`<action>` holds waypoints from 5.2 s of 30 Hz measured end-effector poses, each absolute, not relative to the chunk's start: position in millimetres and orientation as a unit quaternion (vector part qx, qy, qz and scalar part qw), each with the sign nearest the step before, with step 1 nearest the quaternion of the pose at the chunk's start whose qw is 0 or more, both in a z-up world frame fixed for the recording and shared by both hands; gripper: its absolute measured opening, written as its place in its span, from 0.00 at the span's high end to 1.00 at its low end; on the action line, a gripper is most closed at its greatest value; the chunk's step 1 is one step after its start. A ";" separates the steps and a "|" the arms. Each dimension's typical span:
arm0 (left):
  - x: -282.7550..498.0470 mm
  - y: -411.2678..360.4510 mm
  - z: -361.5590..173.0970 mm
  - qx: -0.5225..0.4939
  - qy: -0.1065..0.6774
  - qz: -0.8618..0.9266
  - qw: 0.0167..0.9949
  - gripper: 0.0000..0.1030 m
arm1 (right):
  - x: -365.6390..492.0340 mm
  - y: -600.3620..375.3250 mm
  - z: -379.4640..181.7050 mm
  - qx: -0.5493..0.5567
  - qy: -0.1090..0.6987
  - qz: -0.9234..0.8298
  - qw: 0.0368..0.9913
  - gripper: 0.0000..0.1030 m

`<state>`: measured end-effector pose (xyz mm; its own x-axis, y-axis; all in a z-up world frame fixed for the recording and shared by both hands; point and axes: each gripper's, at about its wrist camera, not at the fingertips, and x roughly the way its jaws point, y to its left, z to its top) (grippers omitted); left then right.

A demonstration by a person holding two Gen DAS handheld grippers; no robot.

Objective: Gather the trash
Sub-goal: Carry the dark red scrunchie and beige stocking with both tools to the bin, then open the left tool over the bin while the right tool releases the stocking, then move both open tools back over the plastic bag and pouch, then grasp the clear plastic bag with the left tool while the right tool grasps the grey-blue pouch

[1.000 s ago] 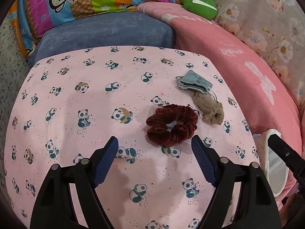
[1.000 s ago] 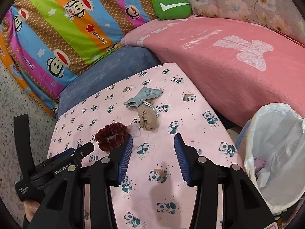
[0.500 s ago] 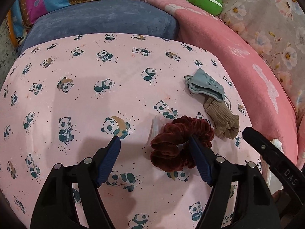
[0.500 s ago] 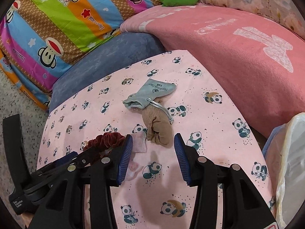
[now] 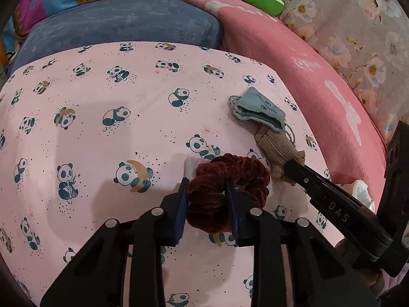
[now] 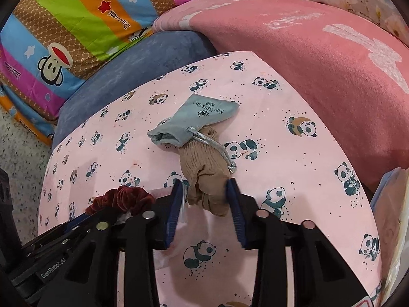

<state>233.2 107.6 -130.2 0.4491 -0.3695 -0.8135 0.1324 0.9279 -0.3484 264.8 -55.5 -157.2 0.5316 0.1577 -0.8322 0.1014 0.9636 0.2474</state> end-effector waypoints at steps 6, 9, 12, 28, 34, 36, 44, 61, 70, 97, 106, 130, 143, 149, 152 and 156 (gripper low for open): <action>226.8 109.2 -115.2 -0.119 0.490 -0.153 0.850 0.82 | 251.6 -57.1 -147.7 0.142 0.474 0.031 0.868 0.90; 222.0 109.0 -105.9 -0.118 0.482 -0.151 0.855 0.83 | 244.0 -56.0 -140.4 0.146 0.467 0.039 0.871 0.90; 215.9 108.2 -94.8 -0.119 0.473 -0.151 0.860 0.83 | 231.7 -54.7 -126.9 0.152 0.455 0.049 0.876 0.90; 177.4 79.0 -38.4 -0.100 0.429 -0.166 0.882 0.83 | 167.6 -68.8 -40.3 0.170 0.375 0.073 0.908 0.90; 160.2 51.4 -17.2 -0.083 0.411 -0.186 0.889 0.83 | 145.1 -88.9 -17.3 0.176 0.355 0.062 0.916 0.90; 154.4 40.8 -11.7 -0.079 0.406 -0.194 0.889 0.83 | 135.5 -99.3 -11.2 0.178 0.349 0.056 0.918 0.90; 132.9 -10.4 5.7 -0.056 0.392 -0.229 0.889 0.83 | 100.9 -141.8 5.6 0.187 0.330 0.027 0.925 0.90; 93.4 -125.6 12.2 0.007 0.396 -0.307 0.866 0.83 | 22.5 -264.8 6.7 0.234 0.299 -0.065 0.923 0.90; 77.8 -168.3 3.2 0.030 0.407 -0.334 0.850 0.82 | -0.7 -310.0 -9.8 0.248 0.303 -0.100 0.915 0.90; 89.6 -149.1 -21.7 0.002 0.423 -0.271 0.865 0.37 | -8.1 -322.1 -27.5 0.250 0.312 -0.122 0.909 0.67; 109.2 -96.7 -34.8 -0.028 0.434 -0.213 0.875 0.36 | 8.0 -298.1 -28.6 0.234 0.326 -0.100 0.910 0.66; 163.0 64.3 -82.3 -0.091 0.463 -0.085 0.877 0.25 | 113.7 -141.8 -55.4 0.142 0.397 0.000 0.907 0.59; 212.2 115.4 -121.3 -0.138 0.501 -0.045 0.853 0.21 | 194.5 -62.1 -92.9 0.091 0.435 0.041 0.895 0.59; 230.5 108.3 -132.3 -0.143 0.517 -0.062 0.842 0.25 | 230.3 -45.2 -115.8 0.078 0.442 0.047 0.892 0.54; 237.1 109.5 -137.6 -0.149 0.527 -0.068 0.834 0.36 | 244.5 -39.9 -125.5 0.069 0.450 0.046 0.889 0.54; 241.0 113.8 -145.8 -0.154 0.539 -0.071 0.825 0.46 | 261.9 -38.5 -140.7 0.058 0.462 0.045 0.884 0.54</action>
<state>241.0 113.8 -145.8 0.4090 -0.2829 -0.8675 -0.0501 0.9423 -0.3309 261.9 -38.5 -140.7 0.5689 0.1329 -0.8116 -0.0254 0.9892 0.1442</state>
